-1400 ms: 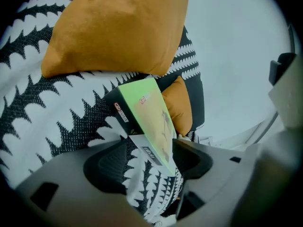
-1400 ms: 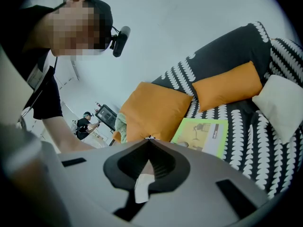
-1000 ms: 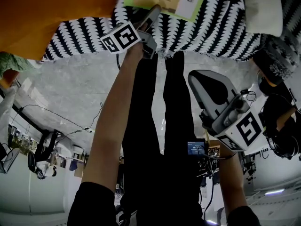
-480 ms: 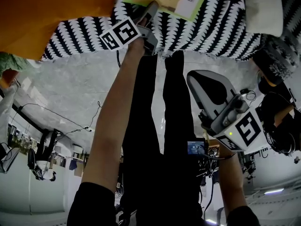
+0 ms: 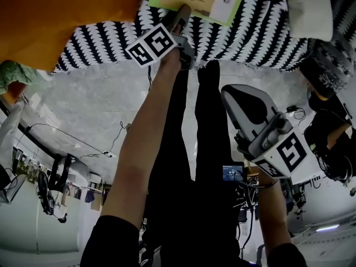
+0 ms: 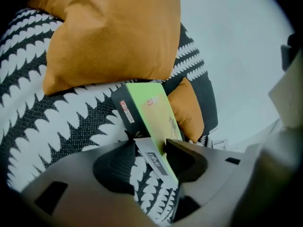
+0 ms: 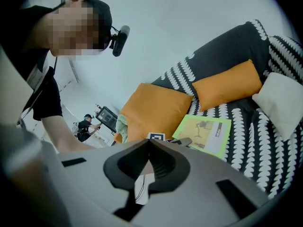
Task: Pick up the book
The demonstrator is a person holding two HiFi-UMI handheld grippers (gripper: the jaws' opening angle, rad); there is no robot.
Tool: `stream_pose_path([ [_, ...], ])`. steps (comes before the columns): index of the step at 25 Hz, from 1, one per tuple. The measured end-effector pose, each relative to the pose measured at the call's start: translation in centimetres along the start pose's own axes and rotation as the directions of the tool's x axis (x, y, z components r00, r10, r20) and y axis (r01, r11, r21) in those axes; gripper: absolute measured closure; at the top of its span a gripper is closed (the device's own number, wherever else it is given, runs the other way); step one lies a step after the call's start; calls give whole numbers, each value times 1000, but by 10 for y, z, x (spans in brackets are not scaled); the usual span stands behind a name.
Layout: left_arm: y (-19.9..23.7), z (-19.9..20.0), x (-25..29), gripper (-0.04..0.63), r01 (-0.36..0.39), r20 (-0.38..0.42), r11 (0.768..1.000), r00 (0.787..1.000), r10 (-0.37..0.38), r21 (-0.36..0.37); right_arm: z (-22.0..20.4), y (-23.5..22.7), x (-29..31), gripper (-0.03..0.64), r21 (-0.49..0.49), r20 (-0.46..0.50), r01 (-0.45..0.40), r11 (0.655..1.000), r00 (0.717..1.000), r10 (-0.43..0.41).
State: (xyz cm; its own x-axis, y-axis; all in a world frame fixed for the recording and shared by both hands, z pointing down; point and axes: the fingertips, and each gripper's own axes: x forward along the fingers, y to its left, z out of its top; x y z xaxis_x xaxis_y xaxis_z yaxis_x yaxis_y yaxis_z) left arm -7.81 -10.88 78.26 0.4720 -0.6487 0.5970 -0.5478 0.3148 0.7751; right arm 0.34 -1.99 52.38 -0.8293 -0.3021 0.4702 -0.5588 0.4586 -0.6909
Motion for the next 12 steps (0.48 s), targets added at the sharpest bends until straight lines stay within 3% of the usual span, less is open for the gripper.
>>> stream_pose_path([
  [12,-42,30,-23,420,63,93,997,993,-67,45,14,17,-15,600,-18,31,1,1000,1000,0],
])
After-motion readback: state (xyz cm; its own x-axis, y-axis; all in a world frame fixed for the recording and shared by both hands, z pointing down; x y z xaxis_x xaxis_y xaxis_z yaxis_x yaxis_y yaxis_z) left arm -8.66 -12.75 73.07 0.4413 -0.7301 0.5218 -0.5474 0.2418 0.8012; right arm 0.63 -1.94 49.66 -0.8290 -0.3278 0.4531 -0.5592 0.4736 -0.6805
